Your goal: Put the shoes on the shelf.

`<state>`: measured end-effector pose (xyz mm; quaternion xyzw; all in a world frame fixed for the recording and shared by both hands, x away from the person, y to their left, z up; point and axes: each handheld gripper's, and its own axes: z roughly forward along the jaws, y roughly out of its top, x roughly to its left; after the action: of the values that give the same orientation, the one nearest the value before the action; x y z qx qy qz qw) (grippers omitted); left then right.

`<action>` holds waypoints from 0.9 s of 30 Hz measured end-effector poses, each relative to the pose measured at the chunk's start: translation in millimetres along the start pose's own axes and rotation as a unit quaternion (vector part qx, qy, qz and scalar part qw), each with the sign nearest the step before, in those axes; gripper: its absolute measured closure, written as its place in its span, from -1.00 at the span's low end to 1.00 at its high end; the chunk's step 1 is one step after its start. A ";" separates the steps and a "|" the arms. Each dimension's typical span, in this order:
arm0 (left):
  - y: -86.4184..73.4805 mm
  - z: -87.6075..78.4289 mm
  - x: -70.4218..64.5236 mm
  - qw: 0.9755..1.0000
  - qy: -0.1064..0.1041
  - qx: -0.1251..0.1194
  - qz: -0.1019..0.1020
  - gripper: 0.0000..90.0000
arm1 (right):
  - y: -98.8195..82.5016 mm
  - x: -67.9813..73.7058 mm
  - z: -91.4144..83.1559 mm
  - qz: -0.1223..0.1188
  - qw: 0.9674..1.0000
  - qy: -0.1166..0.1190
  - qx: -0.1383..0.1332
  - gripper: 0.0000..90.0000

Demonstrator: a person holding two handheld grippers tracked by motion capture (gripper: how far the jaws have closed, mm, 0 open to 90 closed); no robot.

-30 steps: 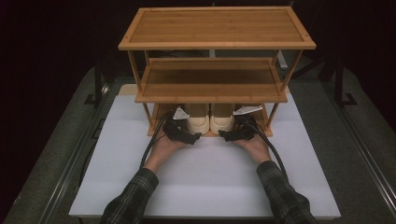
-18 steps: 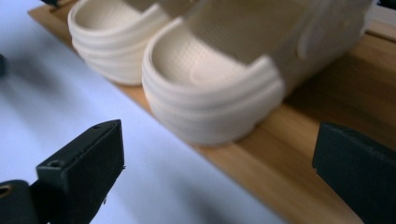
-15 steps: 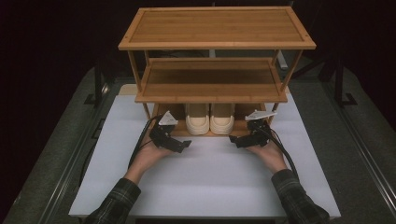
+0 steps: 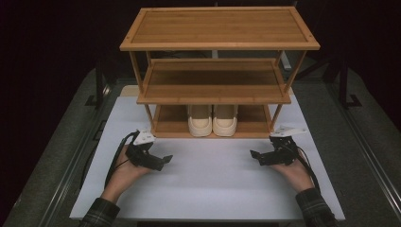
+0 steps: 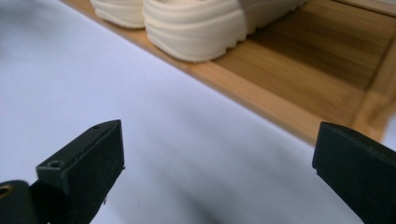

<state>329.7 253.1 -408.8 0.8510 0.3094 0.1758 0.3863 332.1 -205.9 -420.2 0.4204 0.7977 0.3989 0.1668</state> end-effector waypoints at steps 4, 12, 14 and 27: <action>-18.6 -15.8 -0.8 1.000 0.011 0.010 0.003 -0.99 | -14.3 -1.5 -16.3 -0.002 1.000 -0.005 0.008 -0.95; -50.0 -42.6 -4.6 1.000 0.020 0.023 -0.005 -0.99 | -48.9 -7.6 -40.3 0.000 0.999 -0.019 0.029 -0.95; -58.5 -47.7 -5.9 0.999 0.018 0.030 -0.006 -0.99 | -58.3 -8.3 -44.2 -0.002 0.999 -0.032 0.039 -0.95; -100.5 -54.2 -1.3 0.997 0.012 0.059 -0.040 -0.99 | -90.3 -15.8 -53.5 0.006 0.997 -0.044 0.064 -0.96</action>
<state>260.3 333.2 -451.2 0.8572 0.3576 0.1516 0.3381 260.7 -274.8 -457.9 0.4524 0.8107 0.3293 0.1722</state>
